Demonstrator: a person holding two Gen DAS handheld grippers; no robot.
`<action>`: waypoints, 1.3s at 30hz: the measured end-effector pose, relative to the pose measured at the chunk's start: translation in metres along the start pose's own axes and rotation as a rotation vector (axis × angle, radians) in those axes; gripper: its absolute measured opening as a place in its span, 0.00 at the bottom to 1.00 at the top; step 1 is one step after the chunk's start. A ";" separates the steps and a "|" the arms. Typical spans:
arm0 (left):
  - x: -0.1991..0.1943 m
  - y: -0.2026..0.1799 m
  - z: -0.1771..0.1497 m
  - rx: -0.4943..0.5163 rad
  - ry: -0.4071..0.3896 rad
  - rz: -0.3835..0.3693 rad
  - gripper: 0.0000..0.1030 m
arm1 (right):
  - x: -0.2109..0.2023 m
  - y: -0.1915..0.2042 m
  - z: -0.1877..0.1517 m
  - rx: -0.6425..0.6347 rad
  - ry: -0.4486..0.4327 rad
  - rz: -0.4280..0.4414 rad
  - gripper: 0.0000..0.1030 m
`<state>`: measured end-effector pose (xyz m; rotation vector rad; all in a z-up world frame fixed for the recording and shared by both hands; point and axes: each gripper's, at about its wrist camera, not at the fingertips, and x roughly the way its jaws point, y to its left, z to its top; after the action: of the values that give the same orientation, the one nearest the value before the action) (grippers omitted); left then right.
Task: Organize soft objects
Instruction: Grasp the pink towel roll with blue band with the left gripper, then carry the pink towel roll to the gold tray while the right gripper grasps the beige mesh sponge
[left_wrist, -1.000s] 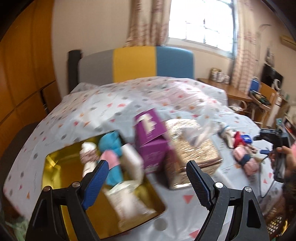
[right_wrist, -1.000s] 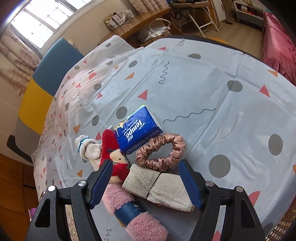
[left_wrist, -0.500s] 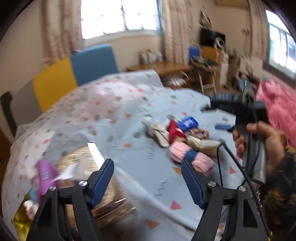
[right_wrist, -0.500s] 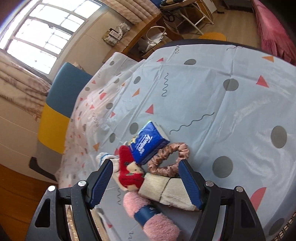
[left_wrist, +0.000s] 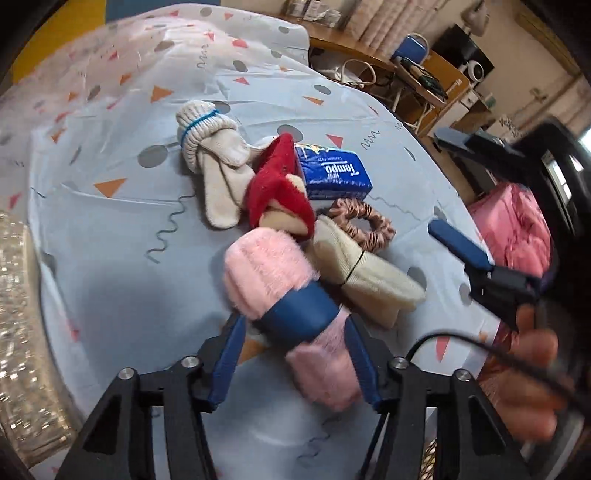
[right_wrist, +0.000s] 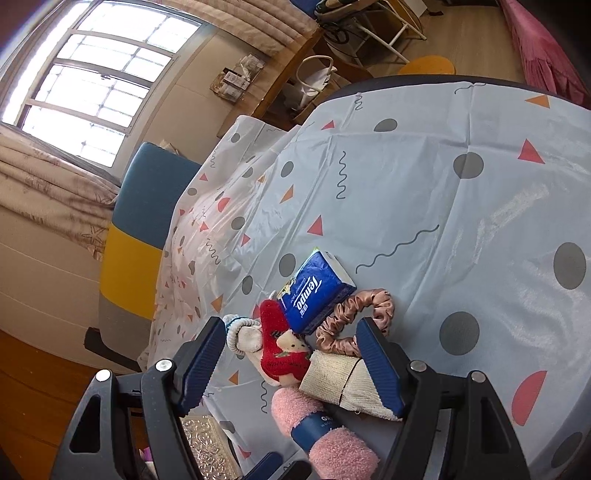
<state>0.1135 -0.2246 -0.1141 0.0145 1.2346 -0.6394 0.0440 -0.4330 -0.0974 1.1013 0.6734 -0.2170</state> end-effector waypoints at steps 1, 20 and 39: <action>0.006 -0.003 0.004 -0.008 0.002 -0.003 0.67 | 0.000 0.000 0.000 -0.002 -0.001 -0.002 0.72; -0.034 0.035 -0.093 0.187 -0.004 0.072 0.50 | 0.054 0.001 -0.021 -0.089 0.309 -0.101 0.72; -0.040 0.046 -0.112 0.183 -0.093 0.117 0.51 | 0.094 0.048 -0.078 -0.693 0.346 -0.618 0.32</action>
<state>0.0304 -0.1299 -0.1339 0.2063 1.0741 -0.6424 0.1098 -0.3278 -0.1393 0.2389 1.2781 -0.2912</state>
